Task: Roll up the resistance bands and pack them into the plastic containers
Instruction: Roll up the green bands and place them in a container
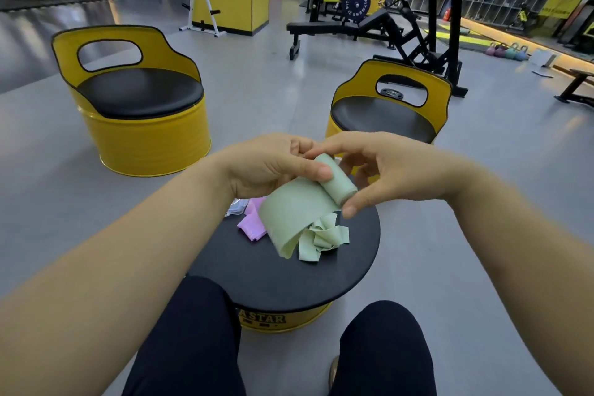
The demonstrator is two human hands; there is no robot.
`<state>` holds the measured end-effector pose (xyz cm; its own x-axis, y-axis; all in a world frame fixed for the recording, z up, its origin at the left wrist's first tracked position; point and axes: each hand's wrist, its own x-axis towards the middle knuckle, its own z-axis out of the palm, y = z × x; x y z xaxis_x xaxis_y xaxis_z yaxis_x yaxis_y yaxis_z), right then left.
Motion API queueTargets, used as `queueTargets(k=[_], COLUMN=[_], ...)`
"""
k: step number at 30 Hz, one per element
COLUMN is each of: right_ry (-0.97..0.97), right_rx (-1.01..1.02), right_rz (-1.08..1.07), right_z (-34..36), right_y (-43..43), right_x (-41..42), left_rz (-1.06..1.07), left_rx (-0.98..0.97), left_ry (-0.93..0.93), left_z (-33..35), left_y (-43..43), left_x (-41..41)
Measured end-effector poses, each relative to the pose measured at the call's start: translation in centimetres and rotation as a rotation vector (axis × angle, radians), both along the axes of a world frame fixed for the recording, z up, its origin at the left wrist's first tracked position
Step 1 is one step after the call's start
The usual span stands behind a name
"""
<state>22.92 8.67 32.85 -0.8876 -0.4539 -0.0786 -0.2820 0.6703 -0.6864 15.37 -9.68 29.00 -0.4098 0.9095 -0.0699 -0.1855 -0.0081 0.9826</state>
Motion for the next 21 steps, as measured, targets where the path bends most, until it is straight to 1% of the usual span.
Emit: queueTargets(k=[2,5,7,12,16,19,21], right_ry=[0.019,0.054,0.075,0.094,0.089,0.084,0.100], right_rx=[-0.046,-0.169,-0.228,-0.349,-0.379,-0.402,-0.365], right_rz=[-0.021,-0.006,-0.013,-0.073,-0.069,-0.061,-0.082], right_z=[0.0,-0.4,-0.8,-1.6,-2.0,-2.4,-2.6], right_y=[-0.1,0.0,0.1,0.9,1.3,1.5,1.5], right_x=[0.1,0.3,0.4,0.4,0.3,0.2,0.1], left_rz=[-0.004,-0.029,-0.044,0.042,0.095,0.083,0.079], left_rx=[0.011,0.006,-0.028,-0.148,-0.198,-0.199,-0.186], left_ry=[-0.016,-0.030,0.017,0.111,0.141,0.134,0.125], left_z=[-0.1,-0.4,-0.5,-0.6,-0.6,-0.4,-0.3], left_y=[-0.1,-0.2,-0.3,-0.7,-0.8,-0.9,-0.9], left_x=[-0.1,-0.3,0.0,0.7,0.7,0.8,0.9])
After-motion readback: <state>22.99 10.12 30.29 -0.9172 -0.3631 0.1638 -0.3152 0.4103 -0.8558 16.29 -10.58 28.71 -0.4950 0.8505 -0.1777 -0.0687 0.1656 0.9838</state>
